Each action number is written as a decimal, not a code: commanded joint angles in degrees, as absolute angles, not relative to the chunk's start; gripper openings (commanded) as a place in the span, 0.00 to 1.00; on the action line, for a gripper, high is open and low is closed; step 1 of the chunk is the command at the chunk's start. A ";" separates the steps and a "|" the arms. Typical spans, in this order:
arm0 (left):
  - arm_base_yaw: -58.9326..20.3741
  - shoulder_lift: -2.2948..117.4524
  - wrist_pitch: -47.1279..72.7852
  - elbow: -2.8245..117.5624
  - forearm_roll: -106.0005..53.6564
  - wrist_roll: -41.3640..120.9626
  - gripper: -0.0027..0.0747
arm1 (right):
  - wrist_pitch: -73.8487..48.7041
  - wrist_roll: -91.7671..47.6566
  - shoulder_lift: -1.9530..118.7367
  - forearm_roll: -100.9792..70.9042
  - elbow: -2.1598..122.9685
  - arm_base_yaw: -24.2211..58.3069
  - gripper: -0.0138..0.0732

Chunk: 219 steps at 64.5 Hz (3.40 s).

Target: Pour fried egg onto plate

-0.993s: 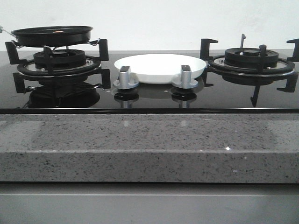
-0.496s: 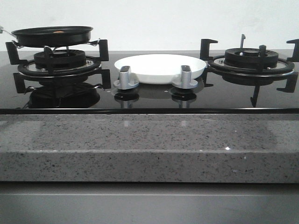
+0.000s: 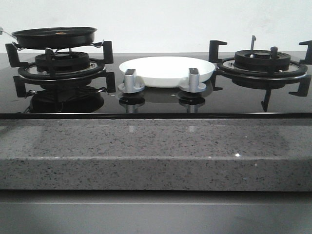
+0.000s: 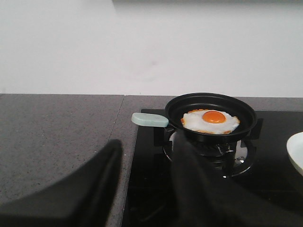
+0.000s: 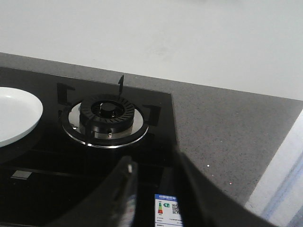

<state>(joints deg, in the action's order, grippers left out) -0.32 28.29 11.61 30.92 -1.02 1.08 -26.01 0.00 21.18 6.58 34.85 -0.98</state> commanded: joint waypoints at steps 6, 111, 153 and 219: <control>-0.35 28.84 7.13 33.06 0.32 0.93 0.93 | -21.68 -0.46 22.02 7.47 36.99 -1.35 0.88; -0.35 28.84 7.56 33.06 0.32 0.93 0.87 | -51.04 -7.63 99.35 -10.86 96.50 13.01 0.84; -0.35 28.84 7.56 33.06 0.32 0.93 0.87 | -66.74 -8.63 120.73 -10.92 124.71 13.01 0.66; -0.35 28.84 7.56 33.06 0.32 0.93 0.87 | -72.48 -8.63 124.44 -12.34 130.10 13.01 0.09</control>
<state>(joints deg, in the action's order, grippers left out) -0.32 28.29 12.02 30.92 0.38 1.08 -69.50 -7.30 127.88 -12.90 127.00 13.11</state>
